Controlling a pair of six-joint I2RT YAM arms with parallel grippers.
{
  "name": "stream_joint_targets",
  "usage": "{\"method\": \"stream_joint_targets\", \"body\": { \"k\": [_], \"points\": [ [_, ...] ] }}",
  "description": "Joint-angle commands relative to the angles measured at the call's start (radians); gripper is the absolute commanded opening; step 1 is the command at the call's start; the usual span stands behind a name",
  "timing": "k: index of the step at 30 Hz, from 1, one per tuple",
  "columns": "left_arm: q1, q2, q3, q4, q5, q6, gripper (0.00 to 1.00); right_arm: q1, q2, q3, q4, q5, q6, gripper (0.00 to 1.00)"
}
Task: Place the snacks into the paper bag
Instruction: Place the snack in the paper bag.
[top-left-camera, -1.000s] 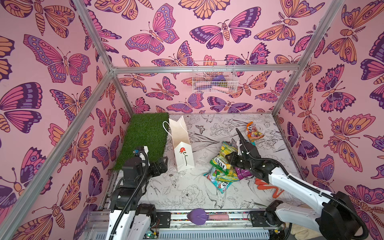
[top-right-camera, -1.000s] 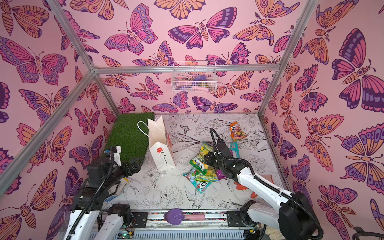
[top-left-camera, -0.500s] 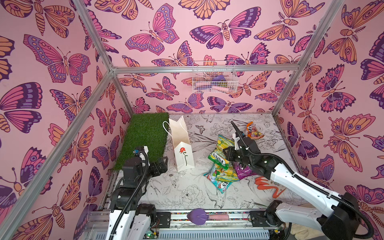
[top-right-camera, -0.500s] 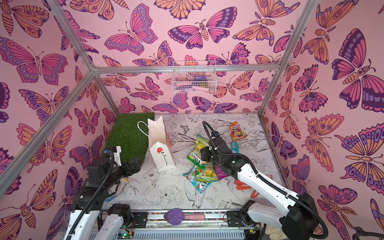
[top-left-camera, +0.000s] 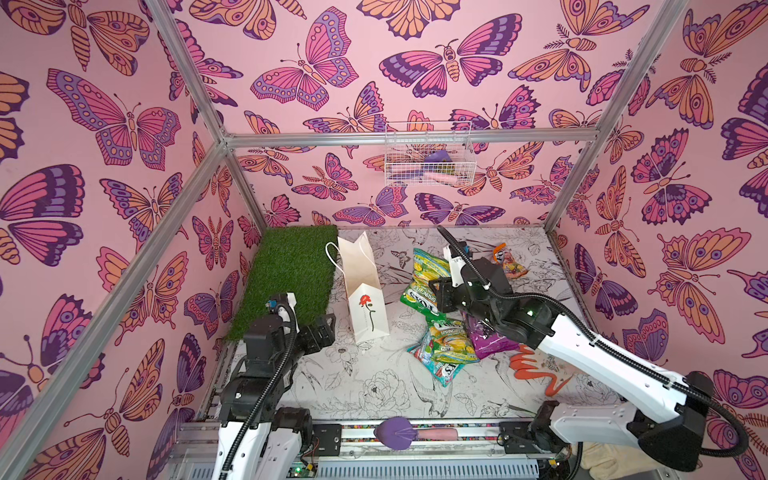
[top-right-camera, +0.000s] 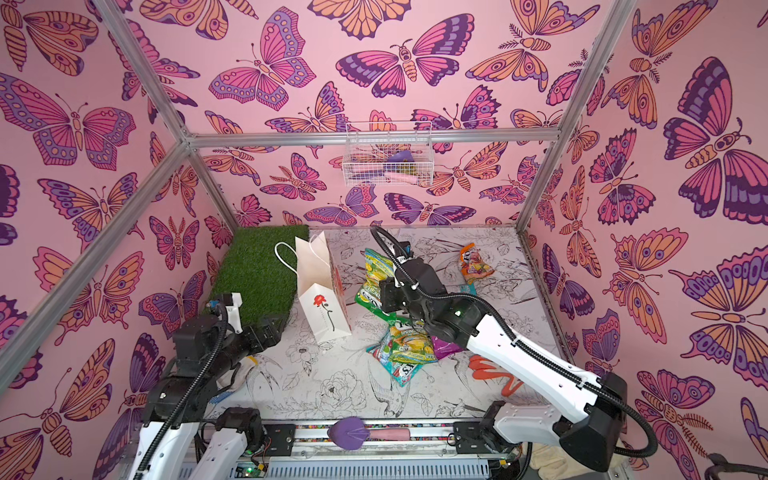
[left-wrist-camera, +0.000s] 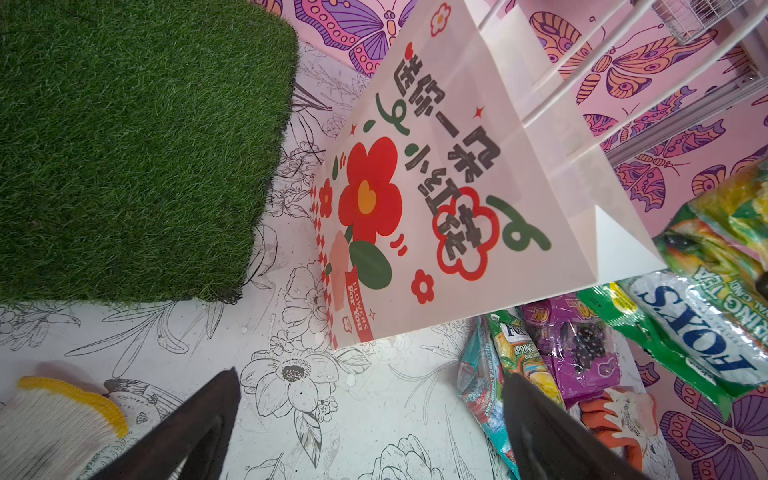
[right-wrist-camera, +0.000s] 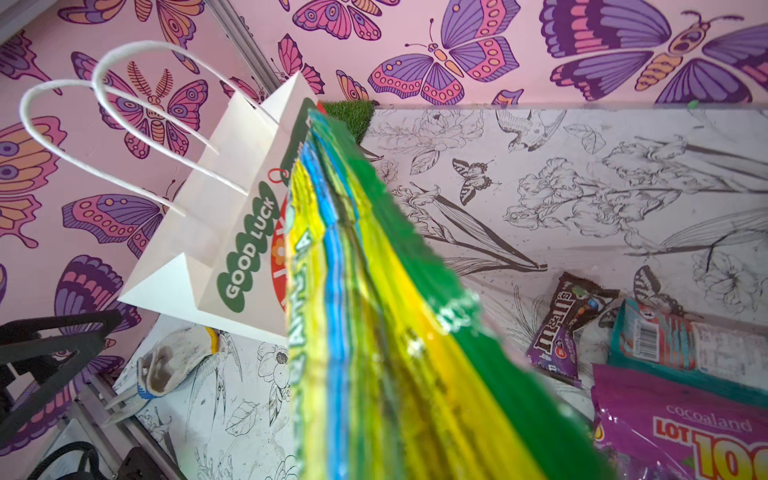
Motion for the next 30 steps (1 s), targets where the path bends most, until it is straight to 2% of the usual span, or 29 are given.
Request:
{"method": "stream_joint_targets", "body": {
  "k": [1,11,22,30],
  "points": [
    [0.004,-0.01,-0.014,-0.007,0.011,-0.002,1.0,0.04,0.014,0.073,-0.014,0.068,-0.078,0.0],
    [0.004,-0.008,-0.015,-0.006,0.01,-0.003,1.0,0.148,0.031,0.137,-0.012,0.15,-0.154,0.0],
    [0.004,-0.008,-0.016,-0.006,0.014,-0.003,1.0,0.22,0.02,0.195,-0.019,0.236,-0.237,0.0],
    [0.004,-0.002,-0.016,-0.007,0.012,-0.003,1.0,0.249,0.055,0.236,0.014,0.24,-0.279,0.0]
  ]
}}
